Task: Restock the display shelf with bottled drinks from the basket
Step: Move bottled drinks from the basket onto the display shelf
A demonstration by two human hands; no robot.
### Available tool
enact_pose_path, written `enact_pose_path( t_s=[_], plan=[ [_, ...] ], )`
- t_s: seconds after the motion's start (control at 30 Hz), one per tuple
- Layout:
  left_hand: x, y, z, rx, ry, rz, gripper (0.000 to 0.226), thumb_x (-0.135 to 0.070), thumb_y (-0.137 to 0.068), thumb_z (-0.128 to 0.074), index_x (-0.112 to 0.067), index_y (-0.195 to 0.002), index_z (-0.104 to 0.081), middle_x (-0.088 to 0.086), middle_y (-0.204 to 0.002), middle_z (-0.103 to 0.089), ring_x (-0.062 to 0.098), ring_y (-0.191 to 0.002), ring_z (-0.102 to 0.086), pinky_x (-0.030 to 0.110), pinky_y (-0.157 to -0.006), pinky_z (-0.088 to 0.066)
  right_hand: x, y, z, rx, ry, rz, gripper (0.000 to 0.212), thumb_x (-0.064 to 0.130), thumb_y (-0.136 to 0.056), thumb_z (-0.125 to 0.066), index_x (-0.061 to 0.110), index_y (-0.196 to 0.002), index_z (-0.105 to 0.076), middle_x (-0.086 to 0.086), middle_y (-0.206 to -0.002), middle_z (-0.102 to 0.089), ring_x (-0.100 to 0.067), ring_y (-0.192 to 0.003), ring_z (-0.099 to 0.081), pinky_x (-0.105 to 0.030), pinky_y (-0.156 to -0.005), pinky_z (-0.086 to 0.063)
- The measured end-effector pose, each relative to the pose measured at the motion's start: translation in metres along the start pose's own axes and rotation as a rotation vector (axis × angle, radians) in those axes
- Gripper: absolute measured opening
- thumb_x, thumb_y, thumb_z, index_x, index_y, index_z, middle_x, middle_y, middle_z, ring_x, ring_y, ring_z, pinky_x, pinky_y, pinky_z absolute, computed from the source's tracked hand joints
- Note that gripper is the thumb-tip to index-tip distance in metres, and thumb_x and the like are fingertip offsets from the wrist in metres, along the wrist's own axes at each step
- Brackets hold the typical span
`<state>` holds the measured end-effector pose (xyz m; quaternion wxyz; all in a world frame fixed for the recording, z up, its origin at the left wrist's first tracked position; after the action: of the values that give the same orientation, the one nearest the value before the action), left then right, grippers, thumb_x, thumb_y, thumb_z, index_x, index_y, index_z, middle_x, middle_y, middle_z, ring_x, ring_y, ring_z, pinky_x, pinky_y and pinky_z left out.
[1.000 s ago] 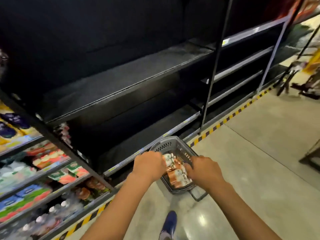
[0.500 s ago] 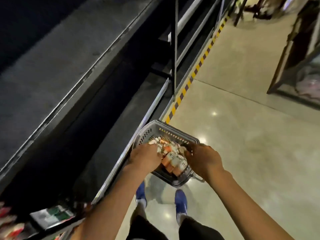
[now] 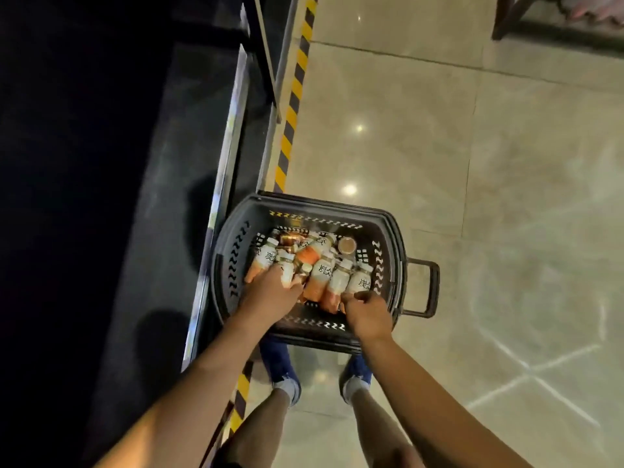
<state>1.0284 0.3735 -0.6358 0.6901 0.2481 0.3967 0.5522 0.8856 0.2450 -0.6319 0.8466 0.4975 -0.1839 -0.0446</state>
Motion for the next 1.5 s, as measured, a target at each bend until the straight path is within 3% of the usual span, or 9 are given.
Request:
enact_pose_path(
  t_s=[0.17,0.3,0.43,0.6,0.8,0.97,1.13,1.27,1.5],
  plan=[
    [0.056,-0.116,-0.083,0.006,0.183,0.13,0.052,-0.038,-0.087,-0.068,-0.011,-0.129,-0.054,0.006,-0.12,-0.061,0.03,-0.113,-0.058,0.028,-0.085,-0.04,-0.037,-0.124,-0.08,-0.011,-0.095,-0.12,0.044,0.034,-0.089,-0.062,0.012,-0.127,-0.058,-0.013,-0.124,-0.066,-0.033,-0.115,-0.059,-0.036,-0.102,-0.045],
    [0.098,-0.197,-0.142,-0.005,0.226,0.221,0.069,-0.041,-0.083,-0.07,-0.015,-0.14,-0.043,0.011,-0.134,-0.057,0.033,-0.12,-0.055,0.037,-0.098,-0.044,-0.055,-0.21,-0.125,-0.027,-0.142,-0.11,0.056,0.033,-0.09,-0.062,0.014,-0.14,-0.045,-0.012,-0.125,-0.064,-0.032,-0.111,-0.061,-0.042,-0.101,-0.048],
    [0.121,-0.25,-0.18,-0.031,0.275,0.284,0.081,-0.044,-0.079,-0.075,-0.014,-0.143,-0.035,0.013,-0.138,-0.053,0.035,-0.122,-0.053,0.041,-0.098,-0.045,-0.075,-0.262,-0.153,-0.064,-0.194,-0.13,0.057,0.032,-0.088,-0.065,0.013,-0.138,-0.044,-0.012,-0.13,-0.059,-0.034,-0.118,-0.057,-0.038,-0.105,-0.044],
    [0.131,-0.281,-0.196,-0.117,0.233,0.334,0.101,-0.065,-0.062,-0.078,-0.02,-0.141,-0.034,0.012,-0.141,-0.046,0.037,-0.125,-0.049,0.053,-0.097,-0.047,-0.089,-0.305,-0.18,-0.054,-0.297,-0.204,0.094,0.045,-0.073,-0.067,0.014,-0.151,-0.025,-0.013,-0.148,-0.044,-0.036,-0.134,-0.043,-0.05,-0.114,-0.034],
    [0.143,-0.289,-0.197,-0.235,0.203,0.219,0.096,-0.067,-0.055,-0.081,-0.016,-0.128,-0.045,0.009,-0.129,-0.051,0.032,-0.118,-0.051,0.051,-0.09,-0.05,-0.091,-0.336,-0.187,-0.087,-0.192,-0.198,0.085,0.033,-0.082,-0.072,0.006,-0.148,-0.027,-0.016,-0.149,-0.037,-0.036,-0.133,-0.042,-0.042,-0.114,-0.033],
    [0.154,-0.291,-0.198,-0.239,0.336,0.236,0.1,-0.074,-0.04,-0.075,-0.022,-0.122,-0.05,0.001,-0.118,-0.061,0.026,-0.108,-0.06,0.049,-0.087,-0.053,-0.096,-0.338,-0.193,-0.098,-0.087,-0.108,0.092,0.038,-0.075,-0.081,0.006,-0.144,-0.03,-0.017,-0.148,-0.035,-0.036,-0.131,-0.043,-0.044,-0.11,-0.038],
    [0.148,-0.282,-0.188,-0.115,0.597,0.28,0.067,-0.038,-0.063,-0.087,-0.02,-0.121,-0.056,0.0,-0.11,-0.067,0.023,-0.104,-0.065,0.043,-0.089,-0.053,-0.098,-0.319,-0.19,0.011,-0.316,-0.044,0.087,0.055,-0.062,-0.082,0.014,-0.131,-0.048,-0.006,-0.128,-0.057,-0.025,-0.113,-0.058,-0.044,-0.097,-0.05],
    [0.105,-0.247,-0.153,-0.113,0.744,0.259,0.066,-0.036,-0.065,-0.086,-0.019,-0.121,-0.057,0.003,-0.109,-0.069,0.022,-0.099,-0.066,0.04,-0.088,-0.054,-0.08,-0.274,-0.159,0.18,-0.507,0.042,0.073,0.041,-0.068,-0.082,0.022,-0.128,-0.046,-0.002,-0.114,-0.068,-0.02,-0.102,-0.067,-0.039,-0.086,-0.055],
    [-0.006,-0.077,-0.016,-0.058,0.862,0.028,0.042,-0.022,-0.079,-0.08,-0.021,-0.111,-0.054,-0.001,-0.099,-0.068,0.007,-0.079,-0.065,0.021,-0.058,-0.046,0.022,-0.099,-0.024,0.248,-0.656,0.27,0.037,0.021,-0.084,-0.076,0.013,-0.115,-0.058,-0.017,-0.105,-0.072,-0.026,-0.085,-0.073,-0.041,-0.07,-0.061]
  ],
)
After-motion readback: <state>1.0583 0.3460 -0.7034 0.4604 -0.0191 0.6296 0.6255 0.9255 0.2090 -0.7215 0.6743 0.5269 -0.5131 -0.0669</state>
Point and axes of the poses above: each hand's wrist, its own y-axis away from the middle knuckle, its own z-axis out of the back of the hand, x = y × z, the point moved 4 cm from there along -y, towards the middle knuckle
